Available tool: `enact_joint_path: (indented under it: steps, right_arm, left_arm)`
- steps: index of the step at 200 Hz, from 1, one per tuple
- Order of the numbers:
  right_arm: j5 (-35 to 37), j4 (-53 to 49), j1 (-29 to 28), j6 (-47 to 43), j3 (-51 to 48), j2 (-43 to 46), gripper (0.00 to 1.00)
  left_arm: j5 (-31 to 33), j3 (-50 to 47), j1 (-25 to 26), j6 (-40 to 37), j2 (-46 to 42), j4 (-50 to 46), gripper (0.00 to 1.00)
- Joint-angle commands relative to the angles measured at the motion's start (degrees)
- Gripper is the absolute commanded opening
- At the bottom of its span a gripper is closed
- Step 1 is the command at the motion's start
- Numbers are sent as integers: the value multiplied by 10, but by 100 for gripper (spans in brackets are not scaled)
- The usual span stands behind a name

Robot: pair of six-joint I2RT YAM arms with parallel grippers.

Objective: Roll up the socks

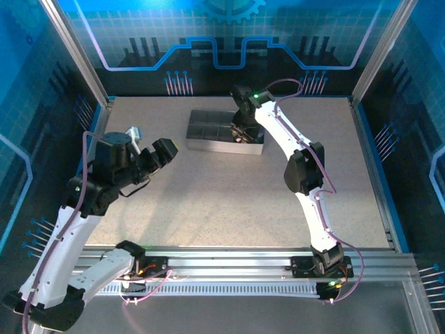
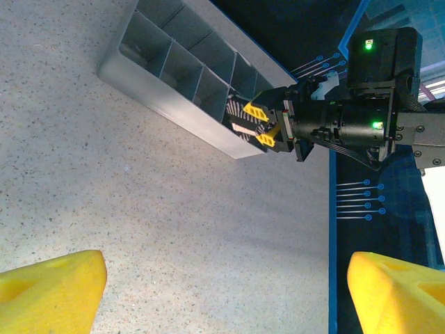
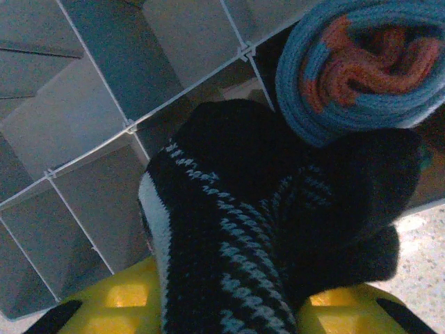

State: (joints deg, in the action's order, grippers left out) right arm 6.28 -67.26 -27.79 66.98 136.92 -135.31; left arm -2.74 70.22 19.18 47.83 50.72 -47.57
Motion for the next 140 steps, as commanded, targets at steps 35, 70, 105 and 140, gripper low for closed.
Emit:
enact_joint_path:
  steps: [35,70,105,140]
  right_arm:
    - [29,152,-39,-85,-129,153,0]
    - [-56,222,-30,-200,-212,185,0]
    - [-293,333,28,-251,-314,177,0]
    - [-341,265,69,-315,-308,153,0]
  left_arm:
    - [4,-9,-3,-3,-4,7,90]
    - [3,-14,-3,3,-4,10,90]
    - [1,-17,-3,7,-6,10,90]
    - [0,-21,-3,11,-7,12,89]
